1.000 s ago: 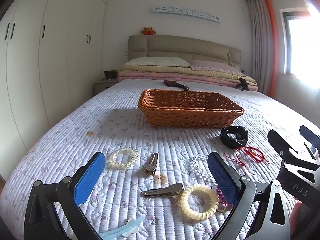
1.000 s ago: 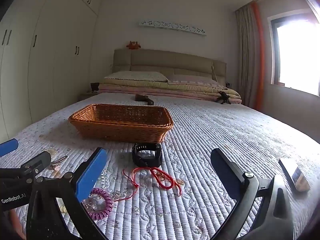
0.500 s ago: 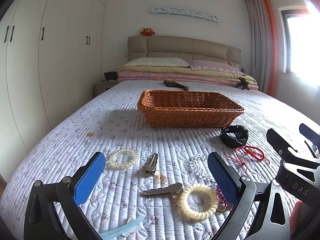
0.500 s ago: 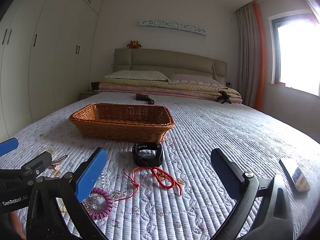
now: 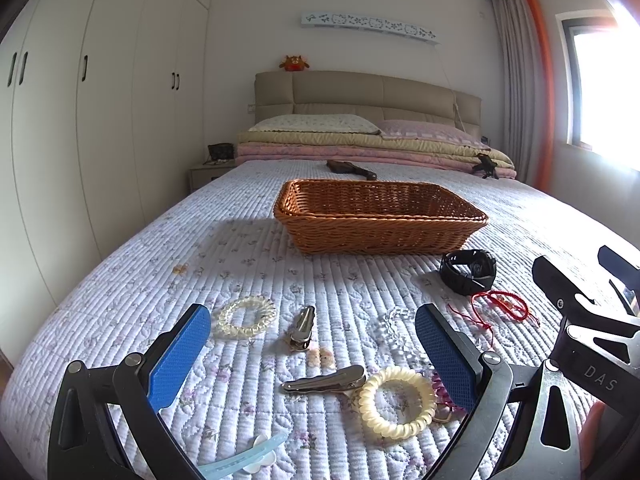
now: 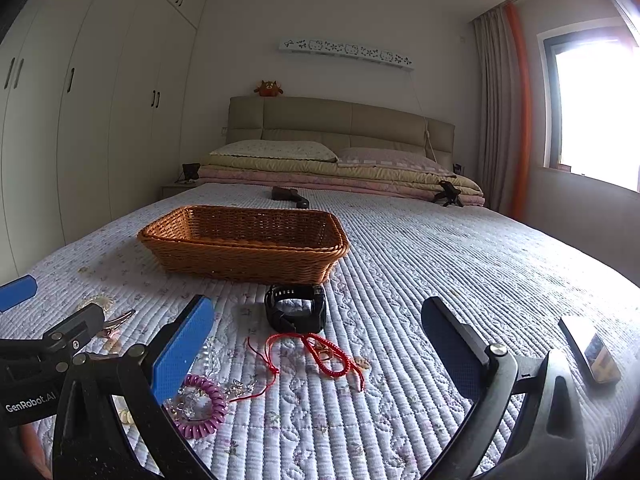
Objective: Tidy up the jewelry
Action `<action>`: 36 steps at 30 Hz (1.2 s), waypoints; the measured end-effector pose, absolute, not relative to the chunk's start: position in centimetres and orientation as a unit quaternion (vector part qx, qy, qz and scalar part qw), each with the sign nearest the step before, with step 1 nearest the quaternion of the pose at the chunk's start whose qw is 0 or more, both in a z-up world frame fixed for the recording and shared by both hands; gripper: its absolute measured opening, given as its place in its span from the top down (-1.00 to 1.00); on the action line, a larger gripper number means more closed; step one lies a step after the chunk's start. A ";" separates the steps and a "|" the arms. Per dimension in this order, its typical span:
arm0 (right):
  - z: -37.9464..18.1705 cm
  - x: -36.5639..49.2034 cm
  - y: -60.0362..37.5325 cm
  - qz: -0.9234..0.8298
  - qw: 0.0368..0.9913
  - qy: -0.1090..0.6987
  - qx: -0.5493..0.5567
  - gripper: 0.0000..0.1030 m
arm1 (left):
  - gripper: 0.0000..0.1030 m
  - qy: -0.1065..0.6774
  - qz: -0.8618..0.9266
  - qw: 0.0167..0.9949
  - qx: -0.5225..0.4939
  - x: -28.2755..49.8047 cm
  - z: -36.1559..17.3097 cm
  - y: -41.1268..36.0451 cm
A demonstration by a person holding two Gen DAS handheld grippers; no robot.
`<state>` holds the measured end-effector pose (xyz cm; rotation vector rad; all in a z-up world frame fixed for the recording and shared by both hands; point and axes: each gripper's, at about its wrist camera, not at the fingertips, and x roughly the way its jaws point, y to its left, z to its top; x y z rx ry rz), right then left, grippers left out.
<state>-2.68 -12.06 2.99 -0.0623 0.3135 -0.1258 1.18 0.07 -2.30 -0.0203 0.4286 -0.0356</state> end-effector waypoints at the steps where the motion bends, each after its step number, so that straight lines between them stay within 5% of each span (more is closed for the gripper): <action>1: 3.0 -2.7 -12.1 -0.063 0.985 0.156 -0.031 -1.00 | -0.97 0.213 -0.018 0.977 -0.010 1.2 -2.3 0.1; 14: 2.9 -2.6 -12.1 -0.060 0.985 0.158 -0.029 -1.00 | -0.97 0.210 -0.024 0.977 -0.018 1.0 -1.9 0.7; 26: 1.5 -0.6 -13.7 0.011 0.967 0.253 0.007 -1.00 | -0.97 0.355 -0.130 0.923 -0.073 -0.2 -0.9 12.7; 32: 0.4 -2.0 -14.0 0.035 0.945 0.324 0.030 -0.66 | -0.67 0.409 -0.119 0.904 -0.041 0.6 -3.0 11.5; 36: 0.3 -3.0 -13.0 0.062 0.931 0.360 0.022 0.02 | -0.52 0.422 -0.137 0.896 -0.032 -0.6 -4.2 10.4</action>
